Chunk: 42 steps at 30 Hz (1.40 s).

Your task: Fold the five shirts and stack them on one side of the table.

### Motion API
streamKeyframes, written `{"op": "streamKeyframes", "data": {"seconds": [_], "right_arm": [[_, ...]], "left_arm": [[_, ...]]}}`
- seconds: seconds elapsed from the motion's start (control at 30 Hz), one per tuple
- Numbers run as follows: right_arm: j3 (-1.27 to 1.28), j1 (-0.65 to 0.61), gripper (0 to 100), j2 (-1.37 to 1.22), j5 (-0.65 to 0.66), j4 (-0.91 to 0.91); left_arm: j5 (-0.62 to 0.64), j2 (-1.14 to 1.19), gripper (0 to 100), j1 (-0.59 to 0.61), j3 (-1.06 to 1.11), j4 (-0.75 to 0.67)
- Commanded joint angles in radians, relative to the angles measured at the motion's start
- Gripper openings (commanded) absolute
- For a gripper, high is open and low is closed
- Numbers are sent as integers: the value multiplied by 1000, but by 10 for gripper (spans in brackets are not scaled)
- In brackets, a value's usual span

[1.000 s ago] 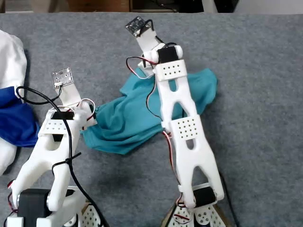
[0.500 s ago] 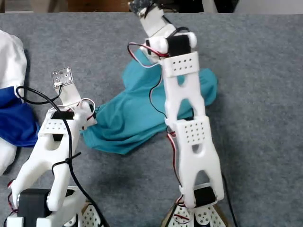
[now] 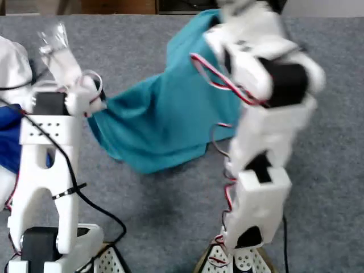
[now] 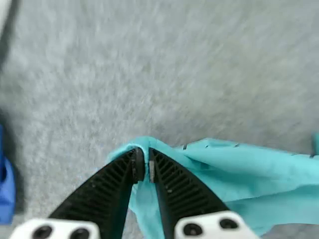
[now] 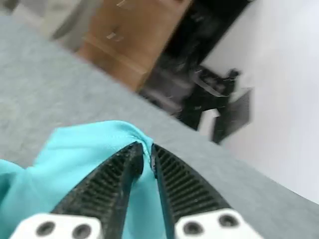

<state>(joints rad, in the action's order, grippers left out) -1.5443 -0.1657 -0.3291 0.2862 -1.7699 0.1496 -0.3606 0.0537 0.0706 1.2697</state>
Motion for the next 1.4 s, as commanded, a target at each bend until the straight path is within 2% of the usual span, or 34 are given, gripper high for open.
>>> {"op": "streamKeyframes", "data": {"seconds": [0.0,0.17,0.37,0.6,0.9,1.07,1.37], "right_arm": [[77,96,5,197,3,-11],[128,183,5,372,83,20],[140,219,5,492,133,100],[147,219,5,613,176,281],[147,220,5,690,183,416],[147,220,5,734,233,434],[147,220,5,780,324,379]], "left_arm": [[-32,-15,19,11,-288,115],[-61,-15,20,3,-535,281],[-71,-15,20,2,-821,465],[-84,-114,20,2,-1045,489],[-100,-259,20,11,-1076,489],[-100,-349,20,12,-1059,489],[-100,-469,20,12,-856,489]]}}
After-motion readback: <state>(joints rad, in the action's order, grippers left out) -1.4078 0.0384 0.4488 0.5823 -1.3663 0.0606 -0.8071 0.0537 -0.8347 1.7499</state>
